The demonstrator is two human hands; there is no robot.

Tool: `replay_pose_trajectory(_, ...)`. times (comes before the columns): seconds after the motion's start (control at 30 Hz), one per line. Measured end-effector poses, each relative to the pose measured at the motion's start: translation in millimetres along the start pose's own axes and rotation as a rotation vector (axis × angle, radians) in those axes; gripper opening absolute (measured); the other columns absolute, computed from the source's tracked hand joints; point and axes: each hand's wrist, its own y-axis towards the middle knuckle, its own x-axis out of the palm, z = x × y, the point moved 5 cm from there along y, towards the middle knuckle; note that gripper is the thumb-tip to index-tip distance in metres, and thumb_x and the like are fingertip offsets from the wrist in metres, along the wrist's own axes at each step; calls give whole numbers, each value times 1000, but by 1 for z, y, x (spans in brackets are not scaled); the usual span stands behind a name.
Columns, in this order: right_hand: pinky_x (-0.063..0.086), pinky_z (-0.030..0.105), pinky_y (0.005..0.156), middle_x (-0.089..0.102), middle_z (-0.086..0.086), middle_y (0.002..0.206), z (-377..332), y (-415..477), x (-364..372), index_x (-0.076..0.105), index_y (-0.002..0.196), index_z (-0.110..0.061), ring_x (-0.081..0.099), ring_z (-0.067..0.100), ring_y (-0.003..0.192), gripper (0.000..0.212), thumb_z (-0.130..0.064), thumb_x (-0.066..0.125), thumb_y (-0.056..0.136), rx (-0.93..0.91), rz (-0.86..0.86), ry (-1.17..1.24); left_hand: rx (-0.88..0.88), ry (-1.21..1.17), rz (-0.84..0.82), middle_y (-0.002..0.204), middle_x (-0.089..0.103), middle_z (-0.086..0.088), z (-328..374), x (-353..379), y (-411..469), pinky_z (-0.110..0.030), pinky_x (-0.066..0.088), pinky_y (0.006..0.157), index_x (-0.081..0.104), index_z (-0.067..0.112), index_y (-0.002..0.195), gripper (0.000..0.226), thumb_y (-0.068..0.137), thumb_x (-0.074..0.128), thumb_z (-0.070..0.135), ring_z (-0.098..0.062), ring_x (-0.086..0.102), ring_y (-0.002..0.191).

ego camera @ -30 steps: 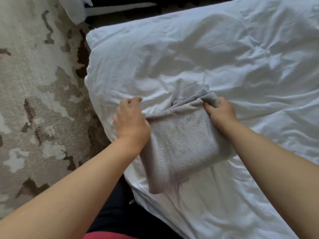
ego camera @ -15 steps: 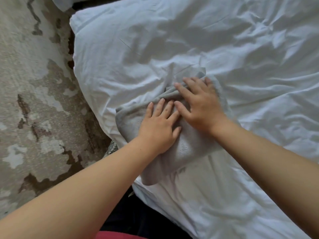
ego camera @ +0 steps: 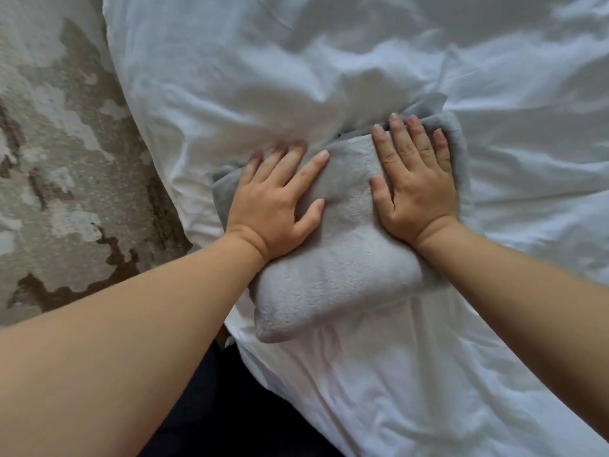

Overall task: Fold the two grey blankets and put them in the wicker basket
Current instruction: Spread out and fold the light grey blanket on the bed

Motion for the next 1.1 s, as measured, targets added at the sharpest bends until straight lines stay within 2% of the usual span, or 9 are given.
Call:
replay_pose_trajectory(0.23,16,42,112,50,21,138,2,7,56,48,137,-7,31,31,131,64,-42,29,87,-8,134,22,62,-62,215,134,54,-18,-19,52,4,-47,27,106,54,16,133,59,83,38,42,-29,39,126)
replay_pose_trajectory(0.43,17,43,112,48,23,138,3,9,76,44,138,-7,30,32,131,64,-43,27,88,-25,156,33,79,-33,270,134,54,-18,-26,71,4,-45,27,106,45,20,135,56,87,32,45,-29,38,126)
replay_pose_trajectory(0.53,18,43,111,49,23,138,3,9,68,47,137,-6,31,32,130,65,-42,29,86,-5,158,59,48,-41,238,133,55,-17,-21,61,5,-46,30,105,52,19,134,58,84,37,44,-28,39,125)
replay_pose_trajectory(0.67,18,43,111,49,19,139,2,11,54,48,137,-8,39,35,131,65,-41,31,85,22,121,65,-65,-30,69,138,52,-9,-7,30,5,-42,31,103,51,24,137,61,81,37,47,-28,45,124)
replay_pose_trajectory(0.77,11,42,114,44,17,144,2,11,40,43,142,-10,38,36,135,67,-42,31,84,57,4,37,-197,-11,-95,149,37,-3,3,2,10,-42,14,113,36,37,144,61,84,36,50,-25,33,136)
replay_pose_trajectory(0.83,5,42,116,36,16,150,-1,11,32,34,147,-13,28,33,141,72,-44,24,83,74,-87,17,-372,25,-102,156,23,-7,15,-12,8,-51,-7,114,33,38,145,62,84,35,51,-26,12,145)
replay_pose_trajectory(0.9,-2,42,117,26,14,155,-5,11,27,25,150,-15,17,29,145,76,-46,16,81,79,-153,17,-504,19,-71,159,12,-11,34,-17,-7,-55,-14,111,30,36,146,67,82,28,54,-29,-2,147)
replay_pose_trajectory(1.0,-5,39,117,26,10,157,3,9,13,26,150,-21,13,27,147,72,-50,18,85,16,-170,64,-449,70,-91,161,-6,-4,40,-2,-42,-52,-15,112,9,41,150,68,88,32,56,-23,-11,147)
replay_pose_trajectory(1.1,-1,42,117,30,8,155,28,-1,4,28,150,-23,17,28,146,66,-52,24,91,-163,-144,20,-376,48,6,160,10,-3,13,7,-52,-48,-6,115,17,35,150,71,83,31,56,-23,5,148)
